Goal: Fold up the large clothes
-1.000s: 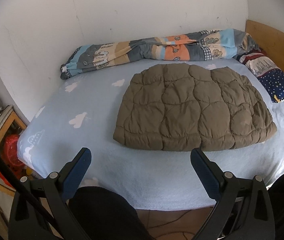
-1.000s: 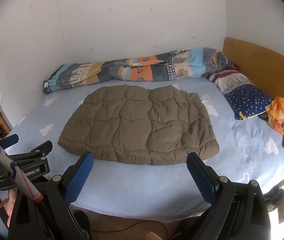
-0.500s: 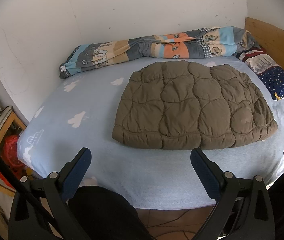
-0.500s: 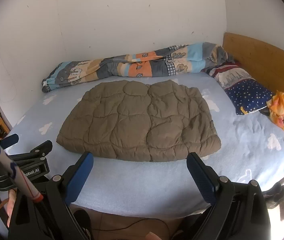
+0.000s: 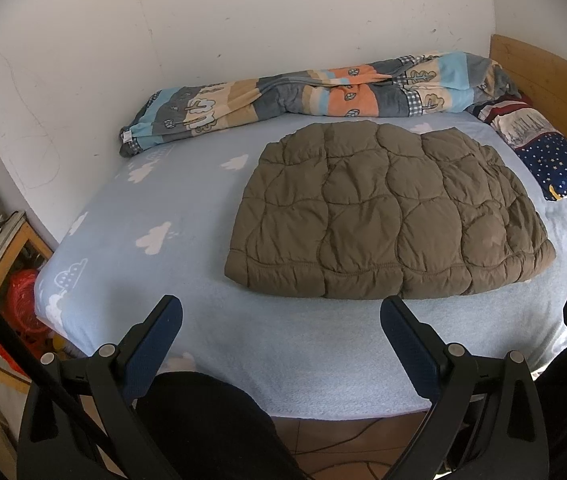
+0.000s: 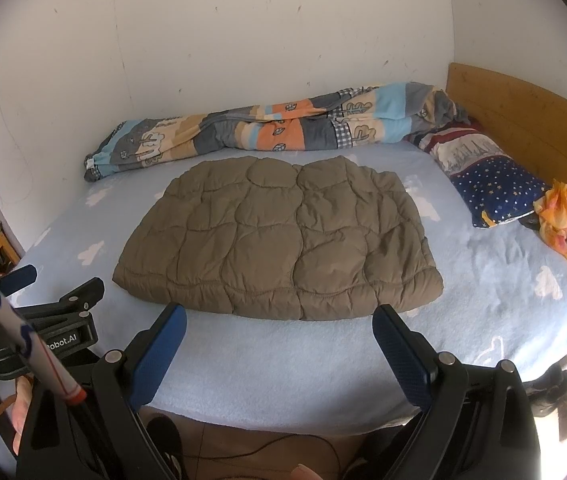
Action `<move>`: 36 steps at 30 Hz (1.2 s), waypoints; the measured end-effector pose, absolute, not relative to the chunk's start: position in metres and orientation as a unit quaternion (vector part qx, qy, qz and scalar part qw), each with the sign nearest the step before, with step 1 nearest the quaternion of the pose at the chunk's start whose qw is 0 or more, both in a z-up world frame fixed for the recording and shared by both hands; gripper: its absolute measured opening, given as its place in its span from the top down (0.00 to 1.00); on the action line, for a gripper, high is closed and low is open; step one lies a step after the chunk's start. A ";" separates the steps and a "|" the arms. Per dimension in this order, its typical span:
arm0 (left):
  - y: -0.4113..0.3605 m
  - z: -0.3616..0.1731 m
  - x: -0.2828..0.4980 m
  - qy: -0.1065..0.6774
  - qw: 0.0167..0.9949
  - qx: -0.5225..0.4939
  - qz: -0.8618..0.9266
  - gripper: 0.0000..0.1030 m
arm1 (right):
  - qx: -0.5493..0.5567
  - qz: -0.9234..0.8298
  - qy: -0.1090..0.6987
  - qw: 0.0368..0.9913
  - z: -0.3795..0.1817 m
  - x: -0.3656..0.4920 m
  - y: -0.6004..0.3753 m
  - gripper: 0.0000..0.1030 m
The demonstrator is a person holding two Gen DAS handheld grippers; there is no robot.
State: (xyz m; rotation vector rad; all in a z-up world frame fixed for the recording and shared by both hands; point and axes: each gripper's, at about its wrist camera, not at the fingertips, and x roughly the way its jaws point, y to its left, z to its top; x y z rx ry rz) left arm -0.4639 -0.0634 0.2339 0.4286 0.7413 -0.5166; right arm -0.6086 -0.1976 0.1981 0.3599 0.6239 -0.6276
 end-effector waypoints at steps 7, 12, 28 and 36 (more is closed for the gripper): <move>-0.064 0.233 -0.464 0.356 0.877 0.207 -0.248 0.04 | 0.174 -0.302 0.301 0.888 0.197 -0.607 -0.197 0.06; -0.063 0.232 -0.463 0.356 0.877 0.207 -0.247 0.04 | 0.173 -0.302 0.301 0.888 0.195 -0.607 -0.196 0.06; -0.062 0.231 -0.463 0.356 0.877 0.207 -0.249 0.04 | 0.174 -0.298 0.305 0.888 0.191 -0.608 -0.197 0.06; -0.062 0.232 -0.463 0.356 0.877 0.207 -0.249 0.04 | 0.174 -0.298 0.305 0.887 0.191 -0.608 -0.197 0.06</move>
